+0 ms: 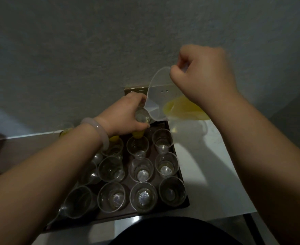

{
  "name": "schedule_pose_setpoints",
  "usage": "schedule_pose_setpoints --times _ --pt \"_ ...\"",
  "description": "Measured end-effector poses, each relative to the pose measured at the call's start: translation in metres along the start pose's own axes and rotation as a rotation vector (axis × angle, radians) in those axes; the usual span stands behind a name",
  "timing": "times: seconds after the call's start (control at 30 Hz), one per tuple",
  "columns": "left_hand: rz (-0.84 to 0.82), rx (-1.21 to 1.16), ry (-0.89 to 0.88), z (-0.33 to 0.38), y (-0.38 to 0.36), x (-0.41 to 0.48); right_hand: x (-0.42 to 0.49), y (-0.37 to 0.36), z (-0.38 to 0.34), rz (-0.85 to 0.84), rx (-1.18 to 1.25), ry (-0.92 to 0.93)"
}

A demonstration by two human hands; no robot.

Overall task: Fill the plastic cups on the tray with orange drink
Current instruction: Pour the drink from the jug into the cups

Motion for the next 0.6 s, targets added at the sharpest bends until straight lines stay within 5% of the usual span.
schedule_pose_setpoints --times 0.6 --pt "-0.021 -0.011 0.018 0.005 -0.001 0.001 0.009 0.004 -0.021 -0.076 -0.245 0.171"
Point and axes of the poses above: each hand's wrist, its own x-axis towards the middle knuckle, its own y-axis out of the back of the hand, z = x × y, the point moved 3 cm from there along x, towards the middle knuckle, and after that the axes turned 3 degrees about -z, right-handed, at the moved point
